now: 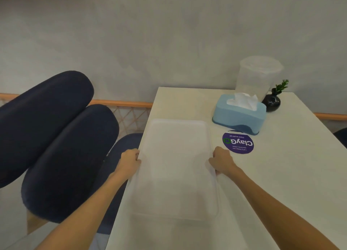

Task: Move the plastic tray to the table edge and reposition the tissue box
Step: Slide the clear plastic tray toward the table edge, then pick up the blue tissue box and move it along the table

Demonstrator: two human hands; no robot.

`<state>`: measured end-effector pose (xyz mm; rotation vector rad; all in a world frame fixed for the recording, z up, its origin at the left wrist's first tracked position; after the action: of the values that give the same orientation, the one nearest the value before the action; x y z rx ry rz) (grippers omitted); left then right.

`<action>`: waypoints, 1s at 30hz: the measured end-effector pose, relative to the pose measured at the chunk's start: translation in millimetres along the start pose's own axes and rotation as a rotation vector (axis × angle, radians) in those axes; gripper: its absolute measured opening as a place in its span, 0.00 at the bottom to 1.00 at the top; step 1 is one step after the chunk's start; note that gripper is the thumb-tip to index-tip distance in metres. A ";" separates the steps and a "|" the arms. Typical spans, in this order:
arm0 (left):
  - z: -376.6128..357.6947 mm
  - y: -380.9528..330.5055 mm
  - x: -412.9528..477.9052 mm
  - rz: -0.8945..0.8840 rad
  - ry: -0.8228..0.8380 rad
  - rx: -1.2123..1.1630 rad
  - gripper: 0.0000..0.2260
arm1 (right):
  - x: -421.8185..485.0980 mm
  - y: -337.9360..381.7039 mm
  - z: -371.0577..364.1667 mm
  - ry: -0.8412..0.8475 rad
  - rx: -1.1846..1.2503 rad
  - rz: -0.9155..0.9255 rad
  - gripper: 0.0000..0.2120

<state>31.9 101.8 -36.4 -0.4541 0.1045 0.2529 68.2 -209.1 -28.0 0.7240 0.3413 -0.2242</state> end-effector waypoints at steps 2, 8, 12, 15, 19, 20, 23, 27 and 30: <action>3.5 4.8 4.6 -0.025 0.013 -0.012 0.10 | -1.3 4.2 -2.9 -0.020 -0.004 -0.010 0.04; 6.7 12.7 15.7 -0.077 0.073 -0.062 0.10 | -5.0 9.4 -9.3 -0.065 -0.001 -0.044 0.03; 9.0 15.5 21.1 -0.099 0.129 -0.051 0.06 | -8.6 7.5 -8.8 -0.067 0.034 -0.105 0.05; 16.3 6.5 27.7 -0.152 0.108 0.034 0.12 | -12.9 5.8 1.0 -0.090 0.047 -0.108 0.10; 26.9 -29.6 41.4 -0.267 0.106 0.012 0.20 | -13.8 7.3 30.5 -0.154 0.083 -0.081 0.13; 29.2 -41.8 44.4 -0.303 0.114 -0.011 0.19 | -11.6 8.4 39.3 -0.169 0.088 -0.078 0.14; 33.9 -82.9 50.6 -0.387 0.123 -0.077 0.18 | -1.7 8.9 68.3 -0.240 0.163 -0.073 0.14; 31.9 -143.4 59.5 -0.420 0.137 -0.193 0.18 | 18.4 -8.8 104.1 -0.350 0.320 -0.075 0.22; 21.7 -191.2 74.9 -0.351 0.184 -0.351 0.19 | 38.0 -28.2 126.6 -0.395 0.403 -0.099 0.24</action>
<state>155.6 -38.1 51.7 -0.8337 0.1591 -0.1203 122.9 -318.9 28.7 1.0374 -0.0503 -0.5311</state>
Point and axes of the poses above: each hand's wrist, its own x-axis towards the middle knuckle, its own z-axis out of the back of the hand, y = z × x, the point moved 3 cm from there along x, towards the middle knuckle, and after that the axes turned 8 degrees about x, right-handed, at the moved point
